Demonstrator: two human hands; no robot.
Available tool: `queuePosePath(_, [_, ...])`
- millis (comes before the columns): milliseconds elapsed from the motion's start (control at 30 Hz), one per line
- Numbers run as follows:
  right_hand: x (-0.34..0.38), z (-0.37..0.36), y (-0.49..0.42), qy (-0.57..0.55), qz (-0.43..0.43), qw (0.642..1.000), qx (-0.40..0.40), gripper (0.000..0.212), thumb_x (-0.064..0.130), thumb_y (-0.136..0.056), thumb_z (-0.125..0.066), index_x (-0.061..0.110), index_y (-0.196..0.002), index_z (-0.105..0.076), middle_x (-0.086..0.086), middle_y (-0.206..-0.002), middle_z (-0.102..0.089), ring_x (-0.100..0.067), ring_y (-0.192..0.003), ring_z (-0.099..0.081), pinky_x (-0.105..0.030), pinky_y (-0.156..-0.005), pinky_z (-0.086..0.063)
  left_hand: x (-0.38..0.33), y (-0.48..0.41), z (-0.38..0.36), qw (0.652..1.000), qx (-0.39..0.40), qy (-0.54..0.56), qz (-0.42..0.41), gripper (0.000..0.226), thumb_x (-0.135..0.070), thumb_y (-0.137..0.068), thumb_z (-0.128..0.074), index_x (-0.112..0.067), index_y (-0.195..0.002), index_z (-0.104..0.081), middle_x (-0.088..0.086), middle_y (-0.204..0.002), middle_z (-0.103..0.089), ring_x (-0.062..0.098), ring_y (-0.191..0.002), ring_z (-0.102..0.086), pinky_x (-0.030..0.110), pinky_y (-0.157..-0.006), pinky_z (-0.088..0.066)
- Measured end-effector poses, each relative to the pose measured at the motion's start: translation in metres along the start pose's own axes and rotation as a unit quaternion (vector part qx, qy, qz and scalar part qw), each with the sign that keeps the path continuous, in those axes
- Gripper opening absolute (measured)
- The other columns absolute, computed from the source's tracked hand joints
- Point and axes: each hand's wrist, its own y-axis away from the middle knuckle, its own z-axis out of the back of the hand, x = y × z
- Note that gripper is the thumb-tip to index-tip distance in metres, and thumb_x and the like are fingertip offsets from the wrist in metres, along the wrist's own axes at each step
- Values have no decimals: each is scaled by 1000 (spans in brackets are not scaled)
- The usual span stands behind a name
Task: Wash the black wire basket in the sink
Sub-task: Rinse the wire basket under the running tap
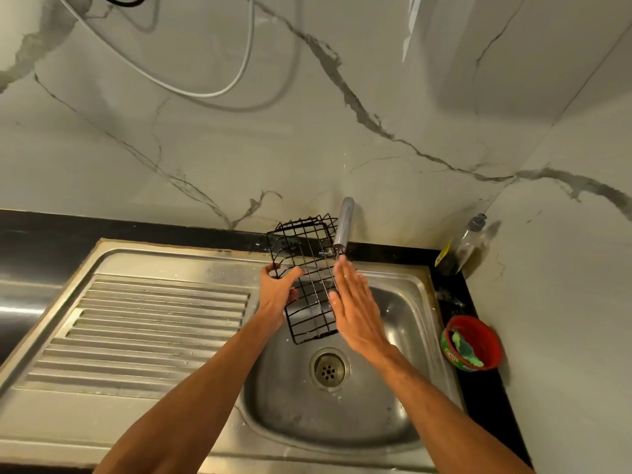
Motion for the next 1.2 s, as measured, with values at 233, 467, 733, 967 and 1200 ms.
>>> queuePosePath(233, [2,-1,-10,6,8,1000,-13,58,44,-106,-18,31,-158,2,2,-166,16,-14,-152,12,-42,-125,-2,-2,4,-5,998,0,66,8,78,-24,-78,-81,-20,-136,-29,14,-124,-57,30,-112,-62,52,-99,-54])
queuePosePath(467, [26,-8,-12,-27,55,998,-15,60,38,-107,-23,20,-158,3,4,-166,13,-11,-152,12,-39,-125,4,-1,9,-25,981,-55,185,31,90,-30,-63,-82,-18,-133,-27,15,-123,-56,28,-110,-62,53,-103,-51])
queuePosePath(733, [31,-11,-7,-5,89,996,-18,61,37,-108,-25,18,-159,3,0,-166,11,-13,-153,10,-41,-125,0,3,19,-23,974,-50,213,56,58,-19,-83,-75,-10,-124,-36,19,-117,-62,31,-109,-65,52,-99,-54])
queuePosePath(967, [10,-13,9,-203,-142,969,-20,62,45,-107,-23,37,-154,18,14,-162,24,-3,-149,18,-22,-118,0,10,27,-9,962,-31,251,99,72,-31,-67,-77,-13,-127,-41,11,-102,-63,24,-92,-65,47,-74,-59])
queuePosePath(1200, [12,0,-16,-535,-339,773,-25,93,86,-80,-32,41,-157,-5,13,-165,1,-15,-151,-14,-48,-118,-19,25,36,4,955,72,270,97,29,-32,-78,-63,-12,-96,-52,13,-98,-53,30,-95,-55,60,-91,-51])
